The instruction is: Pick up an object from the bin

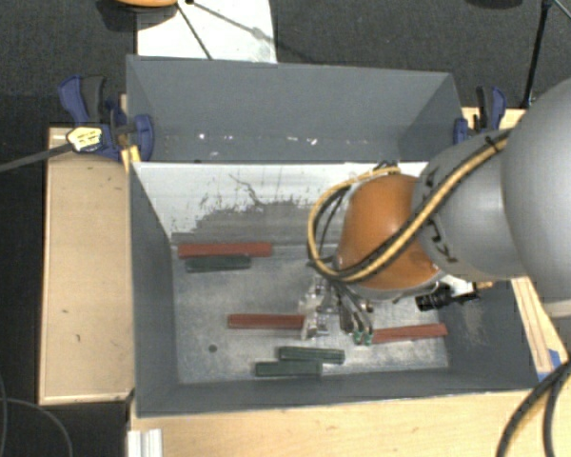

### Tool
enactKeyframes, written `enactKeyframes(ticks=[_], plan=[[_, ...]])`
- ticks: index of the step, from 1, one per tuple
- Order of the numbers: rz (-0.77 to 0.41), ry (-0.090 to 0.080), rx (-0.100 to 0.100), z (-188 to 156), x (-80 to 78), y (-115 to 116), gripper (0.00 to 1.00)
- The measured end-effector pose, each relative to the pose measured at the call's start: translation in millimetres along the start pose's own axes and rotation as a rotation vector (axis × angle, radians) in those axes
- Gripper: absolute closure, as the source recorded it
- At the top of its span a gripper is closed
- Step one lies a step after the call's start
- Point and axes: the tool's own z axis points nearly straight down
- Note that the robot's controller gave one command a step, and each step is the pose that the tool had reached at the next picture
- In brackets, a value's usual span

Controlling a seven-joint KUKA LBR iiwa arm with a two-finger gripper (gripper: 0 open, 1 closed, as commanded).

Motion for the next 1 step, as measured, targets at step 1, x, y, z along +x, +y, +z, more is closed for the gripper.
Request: enactKeyframes(ticks=[1], plan=[[0.04, 0.007, 0.002, -124.2, -24.7, 17.3, 1.0]])
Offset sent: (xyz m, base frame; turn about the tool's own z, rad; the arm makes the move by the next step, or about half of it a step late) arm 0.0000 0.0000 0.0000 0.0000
